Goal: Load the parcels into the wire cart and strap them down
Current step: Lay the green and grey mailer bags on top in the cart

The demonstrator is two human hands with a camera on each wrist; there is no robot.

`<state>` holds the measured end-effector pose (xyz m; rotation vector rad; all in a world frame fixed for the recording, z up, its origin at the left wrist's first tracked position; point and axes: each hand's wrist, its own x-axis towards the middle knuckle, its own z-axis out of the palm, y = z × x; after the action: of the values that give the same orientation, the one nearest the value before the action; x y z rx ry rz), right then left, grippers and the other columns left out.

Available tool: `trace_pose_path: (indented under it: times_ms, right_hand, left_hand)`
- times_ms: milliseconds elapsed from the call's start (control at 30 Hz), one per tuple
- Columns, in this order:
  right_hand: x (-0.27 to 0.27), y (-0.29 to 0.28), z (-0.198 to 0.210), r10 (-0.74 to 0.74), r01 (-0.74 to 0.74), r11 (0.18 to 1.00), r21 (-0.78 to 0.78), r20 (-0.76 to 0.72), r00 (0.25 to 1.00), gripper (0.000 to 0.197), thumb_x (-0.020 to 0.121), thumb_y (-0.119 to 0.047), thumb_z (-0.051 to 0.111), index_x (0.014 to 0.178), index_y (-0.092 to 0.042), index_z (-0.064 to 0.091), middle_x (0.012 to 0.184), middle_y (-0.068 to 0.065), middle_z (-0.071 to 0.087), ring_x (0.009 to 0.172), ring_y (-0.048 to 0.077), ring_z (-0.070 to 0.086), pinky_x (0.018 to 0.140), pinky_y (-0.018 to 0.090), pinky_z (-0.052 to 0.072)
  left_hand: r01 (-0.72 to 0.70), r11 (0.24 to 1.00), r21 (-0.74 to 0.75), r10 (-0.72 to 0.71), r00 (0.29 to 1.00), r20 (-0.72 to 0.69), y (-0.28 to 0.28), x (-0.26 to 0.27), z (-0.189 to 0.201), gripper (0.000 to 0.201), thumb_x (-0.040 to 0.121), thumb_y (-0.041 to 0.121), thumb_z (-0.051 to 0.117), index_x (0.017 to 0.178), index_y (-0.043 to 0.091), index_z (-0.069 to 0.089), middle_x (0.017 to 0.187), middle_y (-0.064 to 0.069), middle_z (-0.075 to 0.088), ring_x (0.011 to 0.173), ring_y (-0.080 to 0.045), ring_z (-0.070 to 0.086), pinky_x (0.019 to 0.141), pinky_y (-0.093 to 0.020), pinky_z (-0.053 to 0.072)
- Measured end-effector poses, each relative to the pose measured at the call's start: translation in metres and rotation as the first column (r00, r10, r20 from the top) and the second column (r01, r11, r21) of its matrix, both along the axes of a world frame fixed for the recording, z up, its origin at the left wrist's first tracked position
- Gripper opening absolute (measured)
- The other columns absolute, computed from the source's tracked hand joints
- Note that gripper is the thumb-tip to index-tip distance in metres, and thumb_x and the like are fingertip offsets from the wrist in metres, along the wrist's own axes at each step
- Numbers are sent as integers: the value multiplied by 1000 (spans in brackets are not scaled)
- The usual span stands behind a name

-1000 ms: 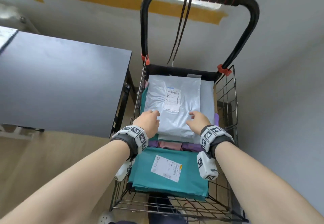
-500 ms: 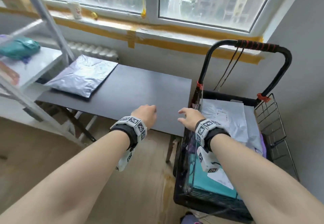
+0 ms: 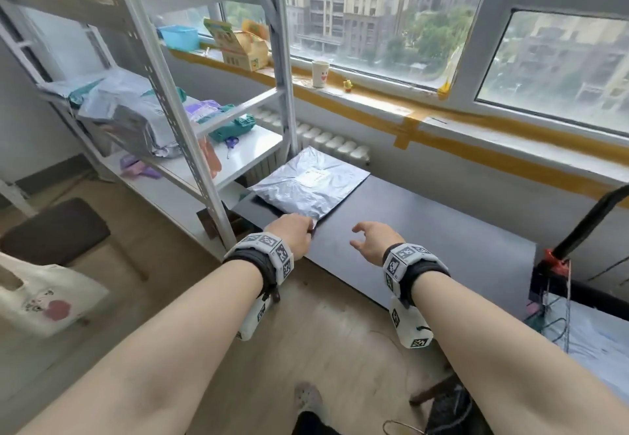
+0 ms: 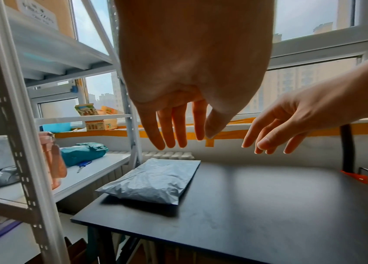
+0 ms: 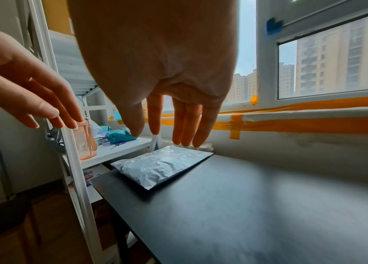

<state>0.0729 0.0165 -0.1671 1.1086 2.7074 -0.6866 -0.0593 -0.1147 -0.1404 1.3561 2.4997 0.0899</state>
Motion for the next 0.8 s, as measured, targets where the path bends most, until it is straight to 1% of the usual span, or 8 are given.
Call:
trace_pose_path:
  times_ms: [133,233,333,433,533,633,700,800]
  right_hand:
    - [-63,27,-13,-4,3,999,-36,-18,1000,39,95,-32,51,133,-20,49,135,7,53,125,24,50,100,34,42]
    - [-105,54,-23,-49,47,996,-78,-29,998,37,94,-30,52,130,-18,52,132,8,55,124,24,51,100,33,42]
    - [-144,77,-32,-89,86,989,-117,-18,996,39,94,-29,52,131,-17,52,132,8,55,122,24,51,97,30,40]
    - [-176,95,-45,-130,128,980,-151,1,992,40,93,-27,54,132,-16,51,131,9,56,122,25,51,97,30,40]
    - [-199,110,-62,-190,194,959,-207,40,981,48,92,-29,57,136,-14,46,135,10,53,125,26,49,100,31,39]
    - [-216,126,-79,-287,291,912,-288,60,956,56,91,-30,60,139,-11,40,138,12,49,126,27,48,104,34,38]
    - [-226,135,-89,-358,360,868,-342,71,931,65,89,-31,63,142,-9,33,142,12,44,128,28,46,105,36,38]
    - [-238,145,-103,-491,487,772,-409,103,865,81,84,-30,69,145,-8,22,143,14,41,127,30,47,104,39,40]
  left_hand:
    - [-47,999,-7,47,999,18,23,-69,-15,33,93,21,41,124,21,51,130,-3,55,117,-23,53,95,-35,46]
    - [-31,999,-32,32,999,39,47,-117,-19,35,94,18,41,128,20,49,133,-3,53,119,-23,52,96,-34,43]
    - [-38,998,-42,41,998,53,65,-166,-23,37,95,21,39,131,22,46,135,-3,52,120,-24,52,96,-34,43]
    - [-77,996,-50,82,992,96,81,-213,-36,37,95,21,41,132,20,45,132,-7,53,117,-25,52,95,-33,42]
    - [-97,993,-71,107,983,149,97,-247,-54,38,95,22,41,132,19,44,128,-9,57,113,-26,56,92,-33,43]
    - [-84,991,-108,105,974,200,118,-277,-73,42,92,16,44,134,19,42,128,-10,55,112,-27,55,89,-30,42]
    - [-72,989,-127,99,969,226,134,-299,-86,44,92,12,43,135,18,41,128,-11,54,111,-27,55,89,-31,43]
    - [-48,986,-160,88,963,254,156,-329,-104,43,94,12,41,136,19,40,132,-11,51,111,-27,55,90,-32,44]
